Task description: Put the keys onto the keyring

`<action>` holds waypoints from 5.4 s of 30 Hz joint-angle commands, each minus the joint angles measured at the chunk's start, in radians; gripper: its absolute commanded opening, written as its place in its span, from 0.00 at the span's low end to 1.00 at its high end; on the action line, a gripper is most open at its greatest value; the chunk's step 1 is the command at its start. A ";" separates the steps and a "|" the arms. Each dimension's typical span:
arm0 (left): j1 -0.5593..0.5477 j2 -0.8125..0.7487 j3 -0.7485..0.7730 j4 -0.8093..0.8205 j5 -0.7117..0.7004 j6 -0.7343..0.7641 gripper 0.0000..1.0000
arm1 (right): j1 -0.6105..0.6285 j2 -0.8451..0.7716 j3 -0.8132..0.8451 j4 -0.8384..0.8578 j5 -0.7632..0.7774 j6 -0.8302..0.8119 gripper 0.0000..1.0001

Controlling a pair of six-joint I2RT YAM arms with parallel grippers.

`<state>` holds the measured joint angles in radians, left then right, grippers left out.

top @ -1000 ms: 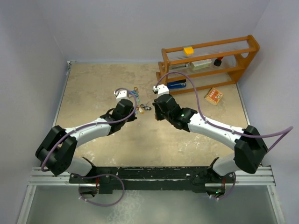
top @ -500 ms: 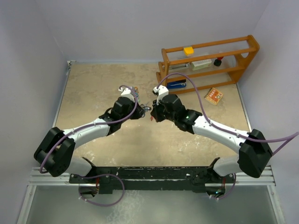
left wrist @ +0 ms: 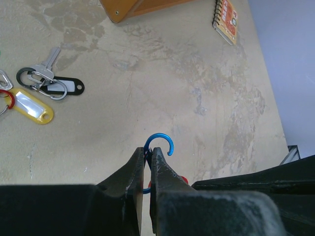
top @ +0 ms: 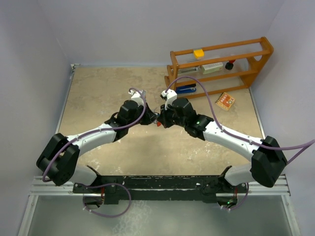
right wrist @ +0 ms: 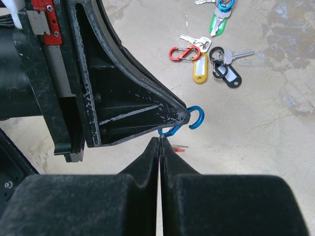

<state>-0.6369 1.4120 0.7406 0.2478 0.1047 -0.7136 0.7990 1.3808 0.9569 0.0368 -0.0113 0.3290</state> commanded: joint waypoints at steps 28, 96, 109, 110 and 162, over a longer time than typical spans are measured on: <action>0.005 -0.008 0.101 -0.076 0.095 0.100 0.00 | -0.034 0.003 -0.019 0.049 0.011 -0.058 0.00; 0.005 -0.004 0.121 -0.095 0.162 0.108 0.00 | -0.097 -0.017 -0.044 0.081 -0.004 -0.075 0.00; 0.005 0.004 0.134 -0.124 0.102 0.106 0.00 | -0.099 -0.034 -0.044 0.087 -0.030 -0.081 0.00; 0.005 0.006 0.136 -0.128 0.098 0.106 0.00 | -0.099 -0.035 -0.044 0.089 -0.036 -0.083 0.00; 0.006 0.013 0.157 -0.145 0.116 0.115 0.19 | -0.098 -0.026 -0.067 0.097 -0.033 -0.099 0.00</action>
<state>-0.6357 1.4425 0.8566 0.0795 0.2131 -0.6155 0.7055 1.3685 0.8814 0.1108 -0.0635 0.2497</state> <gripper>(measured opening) 0.173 0.005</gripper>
